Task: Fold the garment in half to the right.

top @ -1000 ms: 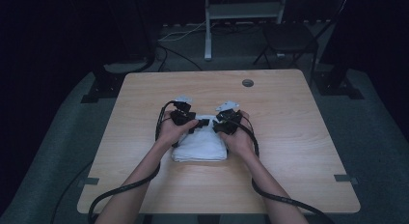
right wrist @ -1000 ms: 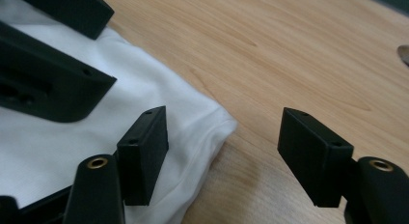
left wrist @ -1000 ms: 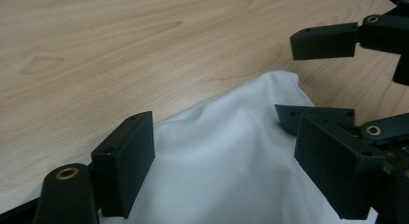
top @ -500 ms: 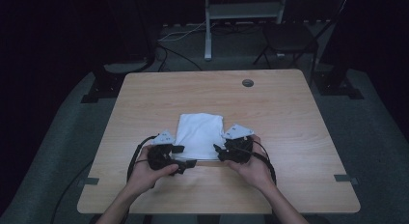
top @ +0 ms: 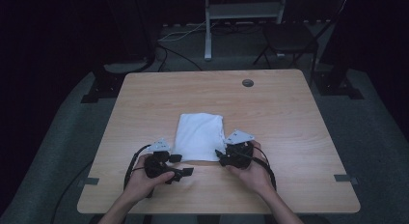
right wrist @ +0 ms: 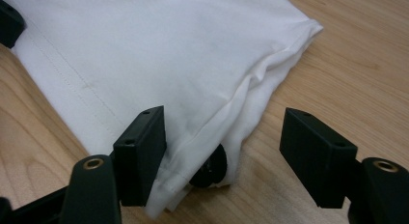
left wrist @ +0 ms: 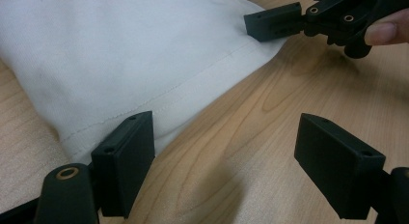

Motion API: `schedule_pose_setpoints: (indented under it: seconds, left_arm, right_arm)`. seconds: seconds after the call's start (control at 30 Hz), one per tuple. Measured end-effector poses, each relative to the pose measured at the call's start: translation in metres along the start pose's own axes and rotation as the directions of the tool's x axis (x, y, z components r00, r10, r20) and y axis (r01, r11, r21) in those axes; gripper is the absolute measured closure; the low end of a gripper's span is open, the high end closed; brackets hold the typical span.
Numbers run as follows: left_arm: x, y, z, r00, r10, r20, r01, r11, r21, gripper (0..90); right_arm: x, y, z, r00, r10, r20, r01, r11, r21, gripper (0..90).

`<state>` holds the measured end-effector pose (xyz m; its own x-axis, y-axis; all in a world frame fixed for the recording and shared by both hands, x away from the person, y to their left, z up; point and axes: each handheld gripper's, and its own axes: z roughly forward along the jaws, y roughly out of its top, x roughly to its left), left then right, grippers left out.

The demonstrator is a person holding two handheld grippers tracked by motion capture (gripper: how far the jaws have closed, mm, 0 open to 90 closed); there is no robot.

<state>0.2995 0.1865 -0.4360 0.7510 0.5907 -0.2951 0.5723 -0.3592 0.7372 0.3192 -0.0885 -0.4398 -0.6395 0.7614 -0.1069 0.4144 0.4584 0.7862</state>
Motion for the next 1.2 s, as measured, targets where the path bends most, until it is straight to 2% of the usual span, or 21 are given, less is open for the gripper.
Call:
schedule_pose_setpoints:
  seconds: [0.13,0.27,0.33,0.43,0.5,0.53,0.6,0.67,0.8,0.9,0.97,1.07,1.2]
  left_arm:
    - [0.000,0.008,-0.005,0.9999,0.014,0.001,-0.014,0.9990,-0.041,21.8]
    - [0.005,0.007,-0.001,1.0000,-0.002,0.002,0.002,0.9998,-0.022,21.9]
    - [0.006,0.005,-0.001,0.9999,-0.009,0.012,0.010,0.9996,-0.028,21.9]
    - [0.005,0.003,-0.005,0.9999,-0.006,0.014,0.006,0.9990,-0.045,21.8]
    - [0.003,0.001,-0.011,0.9998,0.012,0.016,-0.011,0.9974,-0.071,21.8]
    - [0.003,0.000,-0.015,0.9997,0.017,0.017,-0.015,0.9962,-0.086,21.8]
    - [0.004,-0.002,-0.024,0.9996,0.028,0.005,-0.027,0.9908,-0.133,21.8]
    - [0.008,-0.005,-0.033,0.9992,0.028,-0.030,-0.032,0.9856,-0.166,21.8]
    - [0.018,-0.012,-0.048,0.9948,0.012,-0.101,-0.040,0.9606,-0.275,21.8]
    - [0.020,-0.016,-0.058,0.9904,0.017,-0.137,-0.062,0.9416,-0.331,21.8]
    - [0.021,-0.018,-0.064,0.9871,0.027,-0.158,-0.082,0.9320,-0.353,21.8]
    - [0.021,-0.022,-0.072,0.9762,0.035,-0.214,-0.114,0.9235,-0.366,21.7]
    - [0.023,-0.032,-0.084,0.9673,0.030,-0.252,-0.127,0.9164,-0.379,21.7]
  right_arm:
    - [-0.002,0.003,-0.004,0.9999,0.013,0.005,-0.013,1.000,-0.015,32.6]
    - [-0.002,0.001,0.001,1.0000,0.007,0.006,-0.007,1.000,0.002,32.9]
    - [-0.003,0.002,0.000,1.0000,0.008,0.005,-0.008,1.000,0.004,32.5]
    - [-0.007,0.002,-0.003,0.9994,0.034,-0.010,-0.034,0.999,-0.017,29.6]
    - [-0.010,0.002,-0.009,0.9973,0.070,-0.023,-0.072,0.996,-0.062,26.3]
    - [-0.012,0.001,-0.012,0.9970,0.076,-0.014,-0.077,0.994,-0.074,25.1]
    - [-0.019,-0.001,-0.019,0.9949,0.101,-0.003,-0.101,0.990,-0.102,22.1]
    - [-0.029,-0.005,-0.024,0.9912,0.132,-0.007,-0.132,0.982,-0.135,20.7]
    - [-0.042,-0.014,-0.034,0.9868,0.162,-0.007,-0.161,0.971,-0.177,13.2]
    - [-0.047,-0.020,-0.041,0.9847,0.173,-0.020,-0.174,0.965,-0.196,13.2]
    - [-0.050,-0.023,-0.046,0.9837,0.179,-0.017,-0.179,0.963,-0.202,13.2]
    - [-0.054,-0.027,-0.054,0.9842,0.177,-0.008,-0.175,0.962,-0.211,13.2]
    - [-0.059,-0.030,-0.068,0.9848,0.174,0.006,-0.168,0.959,-0.227,13.2]
